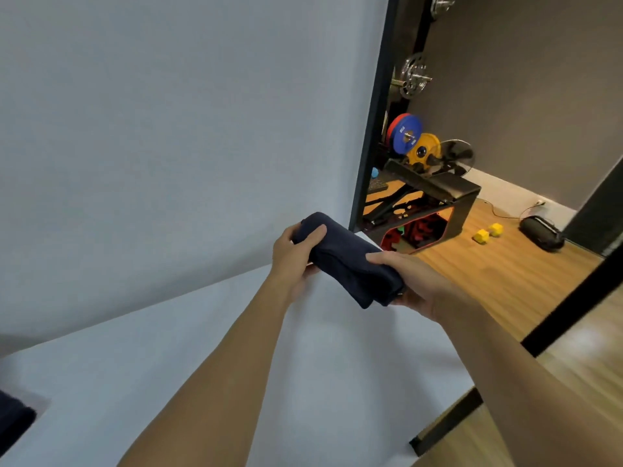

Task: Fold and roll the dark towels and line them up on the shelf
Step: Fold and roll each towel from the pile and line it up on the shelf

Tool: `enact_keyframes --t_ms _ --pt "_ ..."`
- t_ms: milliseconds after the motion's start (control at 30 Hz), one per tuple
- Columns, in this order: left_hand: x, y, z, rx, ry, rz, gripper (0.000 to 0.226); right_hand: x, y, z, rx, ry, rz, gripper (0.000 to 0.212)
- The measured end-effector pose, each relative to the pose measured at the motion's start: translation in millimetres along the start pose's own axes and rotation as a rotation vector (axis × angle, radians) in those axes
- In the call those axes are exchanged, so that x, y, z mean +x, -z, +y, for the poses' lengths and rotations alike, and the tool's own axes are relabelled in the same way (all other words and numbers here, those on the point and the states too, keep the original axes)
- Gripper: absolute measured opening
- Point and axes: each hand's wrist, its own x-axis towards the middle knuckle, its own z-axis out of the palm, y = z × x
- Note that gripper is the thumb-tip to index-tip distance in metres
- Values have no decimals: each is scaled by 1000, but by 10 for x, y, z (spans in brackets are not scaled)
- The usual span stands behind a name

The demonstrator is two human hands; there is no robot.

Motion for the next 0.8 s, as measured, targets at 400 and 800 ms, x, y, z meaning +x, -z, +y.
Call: enact_keyframes --t_ms 400,800 --pt "756 -677 -238 549 -147 256 36 529 120 1 -830 469 244 57" --pt "257 -561 -21 1547 -449 51 36 517 -56 -108 -1238 350 243 45"
